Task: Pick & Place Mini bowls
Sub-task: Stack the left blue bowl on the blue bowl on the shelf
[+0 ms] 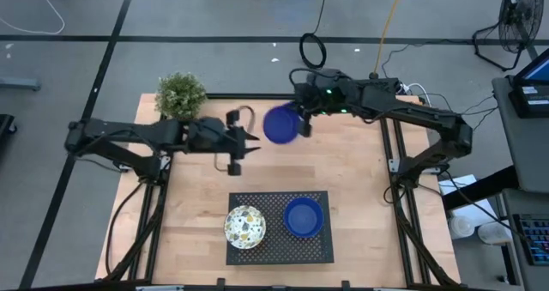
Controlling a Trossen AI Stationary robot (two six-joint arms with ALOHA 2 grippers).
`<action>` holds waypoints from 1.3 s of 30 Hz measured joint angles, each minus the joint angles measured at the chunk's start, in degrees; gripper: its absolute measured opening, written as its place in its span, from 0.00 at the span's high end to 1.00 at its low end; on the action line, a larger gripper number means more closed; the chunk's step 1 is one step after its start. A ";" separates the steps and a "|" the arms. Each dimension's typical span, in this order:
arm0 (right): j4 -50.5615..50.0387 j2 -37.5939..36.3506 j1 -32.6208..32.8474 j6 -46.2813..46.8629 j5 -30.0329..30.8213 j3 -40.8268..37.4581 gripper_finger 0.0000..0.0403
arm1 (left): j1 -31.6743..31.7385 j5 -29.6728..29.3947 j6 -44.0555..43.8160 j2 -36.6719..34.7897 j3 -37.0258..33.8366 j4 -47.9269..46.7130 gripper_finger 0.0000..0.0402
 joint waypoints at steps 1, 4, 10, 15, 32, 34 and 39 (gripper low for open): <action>-1.13 -0.97 0.57 0.70 -1.60 -0.02 1.00 | 1.04 1.12 0.01 -1.58 -1.04 0.77 0.72; -4.78 -3.87 2.51 2.76 -5.27 0.13 1.00 | 3.71 2.73 0.00 -5.98 -4.72 4.08 0.73; -11.06 -6.55 9.12 6.31 -6.12 0.05 1.00 | 8.76 2.97 -1.37 -12.04 -12.69 11.54 0.72; -12.69 -6.03 15.57 9.83 -6.11 0.00 1.00 | 11.16 3.00 -3.42 -12.78 -15.79 15.37 0.70; -10.58 -4.74 27.24 24.66 -6.09 -3.85 1.00 | 11.80 3.03 -3.79 -10.36 -15.82 15.20 0.70; -10.07 -4.76 27.43 26.43 -6.06 -4.47 1.00 | 11.80 3.03 -3.79 -10.36 -15.82 15.26 0.70; -9.67 -3.74 28.06 30.10 -6.07 -5.09 1.00 | 11.80 3.03 -3.79 -10.36 -15.82 15.24 0.70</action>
